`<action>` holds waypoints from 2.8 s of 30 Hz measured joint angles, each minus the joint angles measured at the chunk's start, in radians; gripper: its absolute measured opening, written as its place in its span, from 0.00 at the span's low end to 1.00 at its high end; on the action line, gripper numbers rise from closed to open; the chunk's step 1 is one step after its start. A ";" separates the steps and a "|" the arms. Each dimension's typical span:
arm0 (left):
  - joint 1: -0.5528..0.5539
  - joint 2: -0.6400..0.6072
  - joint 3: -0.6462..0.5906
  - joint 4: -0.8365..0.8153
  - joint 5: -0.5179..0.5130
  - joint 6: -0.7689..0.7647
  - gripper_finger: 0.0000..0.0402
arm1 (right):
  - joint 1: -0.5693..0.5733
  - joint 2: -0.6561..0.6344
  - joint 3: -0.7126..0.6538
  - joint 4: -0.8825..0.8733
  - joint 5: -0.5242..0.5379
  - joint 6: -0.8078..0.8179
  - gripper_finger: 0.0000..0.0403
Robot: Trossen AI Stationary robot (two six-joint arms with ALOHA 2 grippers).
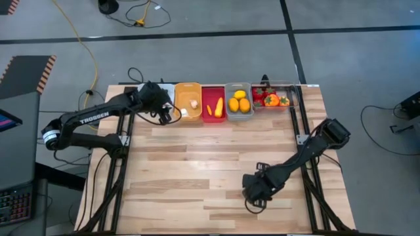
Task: Sort produce into baskets
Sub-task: Put the green chili pepper into the white bin
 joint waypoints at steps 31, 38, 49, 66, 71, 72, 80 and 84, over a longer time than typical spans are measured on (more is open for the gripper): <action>-0.052 0.002 0.000 0.003 0.000 -0.019 0.43 | 0.050 0.074 -0.001 -0.128 -0.064 0.126 0.36; -0.052 0.002 0.000 0.001 0.001 -0.021 0.43 | 0.046 0.069 -0.058 -0.031 -0.065 0.128 0.25; -0.054 0.002 -0.001 0.011 0.090 -0.023 0.43 | 0.014 0.073 -0.033 -0.038 -0.072 0.112 0.18; -0.347 0.002 -0.001 0.251 0.392 -0.027 0.43 | -0.197 0.074 0.124 0.179 0.215 -0.182 0.18; -0.457 0.002 -0.001 0.313 0.376 -0.026 0.43 | -0.276 0.073 0.150 0.417 0.277 -0.329 0.18; -0.476 0.002 -0.001 0.320 0.376 -0.026 0.43 | -0.290 0.073 0.150 0.468 0.277 -0.365 0.18; -0.593 0.002 -0.001 0.341 0.274 -0.026 0.43 | -0.363 0.073 0.150 0.811 0.276 -0.604 0.18; -0.628 0.002 -0.001 0.345 0.203 -0.028 0.43 | -0.379 0.073 0.149 0.916 0.275 -0.696 0.18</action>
